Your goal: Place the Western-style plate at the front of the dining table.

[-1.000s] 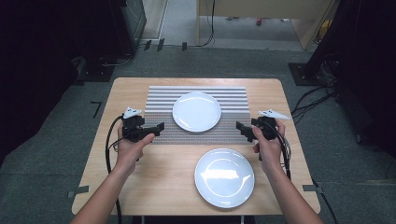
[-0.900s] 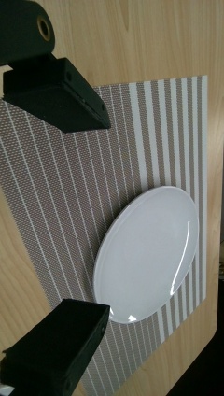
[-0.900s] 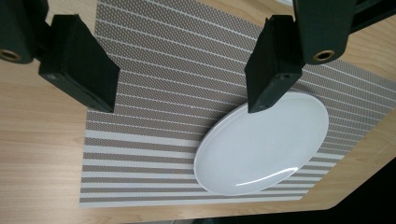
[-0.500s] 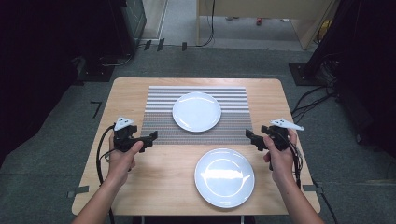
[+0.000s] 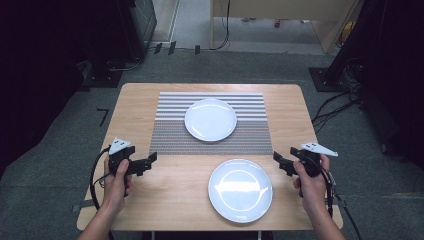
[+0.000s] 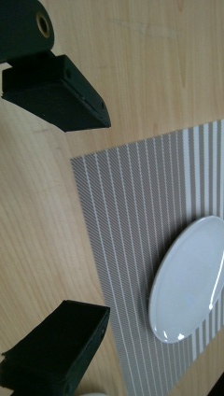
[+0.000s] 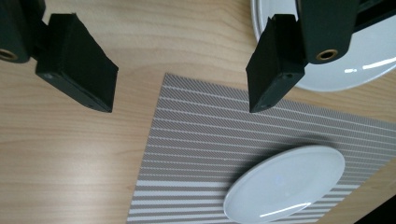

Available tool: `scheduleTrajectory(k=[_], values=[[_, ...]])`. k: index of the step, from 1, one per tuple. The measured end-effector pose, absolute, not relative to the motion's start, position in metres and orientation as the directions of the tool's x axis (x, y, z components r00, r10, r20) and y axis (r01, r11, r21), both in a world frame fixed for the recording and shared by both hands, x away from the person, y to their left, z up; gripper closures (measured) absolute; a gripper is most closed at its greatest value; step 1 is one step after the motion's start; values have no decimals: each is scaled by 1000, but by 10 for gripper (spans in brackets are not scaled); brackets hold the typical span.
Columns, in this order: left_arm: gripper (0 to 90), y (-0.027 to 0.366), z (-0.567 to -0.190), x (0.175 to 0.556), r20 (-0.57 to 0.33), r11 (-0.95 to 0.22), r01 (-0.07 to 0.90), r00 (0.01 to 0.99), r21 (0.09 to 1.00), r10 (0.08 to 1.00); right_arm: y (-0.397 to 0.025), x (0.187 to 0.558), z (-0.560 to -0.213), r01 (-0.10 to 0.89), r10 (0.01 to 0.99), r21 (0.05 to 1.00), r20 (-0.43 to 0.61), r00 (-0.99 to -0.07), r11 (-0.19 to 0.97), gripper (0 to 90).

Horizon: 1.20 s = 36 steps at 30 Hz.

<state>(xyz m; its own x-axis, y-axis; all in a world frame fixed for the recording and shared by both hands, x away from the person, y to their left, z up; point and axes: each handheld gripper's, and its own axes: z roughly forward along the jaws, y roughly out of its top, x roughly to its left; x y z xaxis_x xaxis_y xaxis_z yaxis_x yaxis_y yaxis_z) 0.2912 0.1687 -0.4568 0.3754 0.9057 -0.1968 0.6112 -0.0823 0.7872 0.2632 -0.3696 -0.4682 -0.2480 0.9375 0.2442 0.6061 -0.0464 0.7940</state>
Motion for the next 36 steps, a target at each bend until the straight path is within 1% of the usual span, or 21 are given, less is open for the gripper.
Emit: scheduleTrajectory(k=[8, 21, 31, 34, 36], values=[[87, 189, -471, 276, -202, -65, 637, 337, 768, 920, -388, 245, -479, 621, 942, 782, 249, -226, -58, 242], [87, 236, -496, 251, -202, -12, 675, 238, 738, 950, -417, 219, -488, 633, 955, 771, 238, -178, -74, 241], [87, 271, -506, 234, -197, 30, 685, 166, 728, 966, -436, 202, -503, 650, 961, 753, 245, -131, -103, 240], [88, 277, -508, 229, -175, 18, 684, 161, 729, 971, -442, 195, -507, 656, 965, 748, 236, -118, -102, 241], [88, 278, -509, 226, -130, -17, 682, 164, 732, 978, -444, 192, -510, 662, 966, 742, 232, -113, -101, 240]])
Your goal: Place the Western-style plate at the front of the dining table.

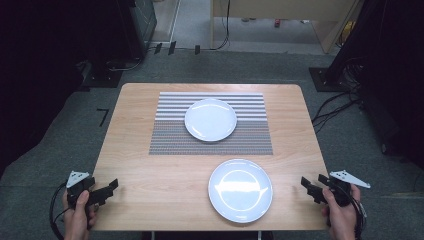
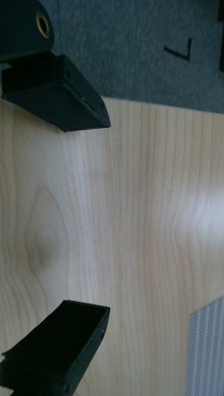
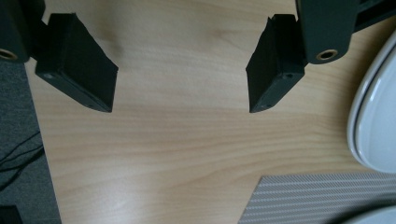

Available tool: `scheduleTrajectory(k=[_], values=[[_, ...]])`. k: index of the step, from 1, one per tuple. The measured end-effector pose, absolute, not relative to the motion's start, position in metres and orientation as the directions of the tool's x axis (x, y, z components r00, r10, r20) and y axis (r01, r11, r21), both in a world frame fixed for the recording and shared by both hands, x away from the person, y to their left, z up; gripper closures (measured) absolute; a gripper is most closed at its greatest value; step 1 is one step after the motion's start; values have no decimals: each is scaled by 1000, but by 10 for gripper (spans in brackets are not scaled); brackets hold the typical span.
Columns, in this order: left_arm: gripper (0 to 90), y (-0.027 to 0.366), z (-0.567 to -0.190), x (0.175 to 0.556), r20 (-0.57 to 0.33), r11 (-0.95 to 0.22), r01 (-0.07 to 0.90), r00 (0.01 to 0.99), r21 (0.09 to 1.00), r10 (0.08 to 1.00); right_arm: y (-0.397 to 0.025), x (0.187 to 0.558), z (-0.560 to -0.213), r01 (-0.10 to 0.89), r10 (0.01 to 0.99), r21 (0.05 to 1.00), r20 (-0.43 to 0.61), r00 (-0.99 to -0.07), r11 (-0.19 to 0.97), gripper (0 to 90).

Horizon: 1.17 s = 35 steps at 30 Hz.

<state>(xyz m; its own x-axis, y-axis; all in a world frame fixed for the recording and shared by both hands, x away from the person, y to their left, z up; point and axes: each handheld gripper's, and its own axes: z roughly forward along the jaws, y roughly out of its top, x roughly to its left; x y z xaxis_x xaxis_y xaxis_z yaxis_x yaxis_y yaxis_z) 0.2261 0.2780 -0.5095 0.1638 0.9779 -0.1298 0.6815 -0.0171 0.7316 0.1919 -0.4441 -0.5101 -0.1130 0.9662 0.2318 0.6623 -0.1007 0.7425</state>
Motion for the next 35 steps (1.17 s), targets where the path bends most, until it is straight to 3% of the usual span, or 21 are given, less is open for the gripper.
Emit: scheduleTrajectory(k=[9, 14, 17, 22, 35], values=[[87, 277, -513, 221, -92, -56, 695, 174, 717, 980, -444, 178, -520, 681, 976, 730, 185, -111, -61, 234], [87, 273, -514, 221, -39, -106, 697, 190, 709, 981, -435, 178, -520, 692, 991, 722, 96, -97, -2, 222], [86, 268, -516, 221, 5, -140, 693, 194, 708, 981, -426, 179, -523, 689, 994, 723, 28, -103, 50, 166], [34, 266, -518, 221, 3, -142, 685, 200, 715, 980, -423, 178, -525, 679, 995, 733, 30, -90, 39, 143], [34, 266, -518, 221, 3, -141, 685, 199, 715, 980, -423, 178, -525, 681, 996, 731, 31, -87, 37, 129]])
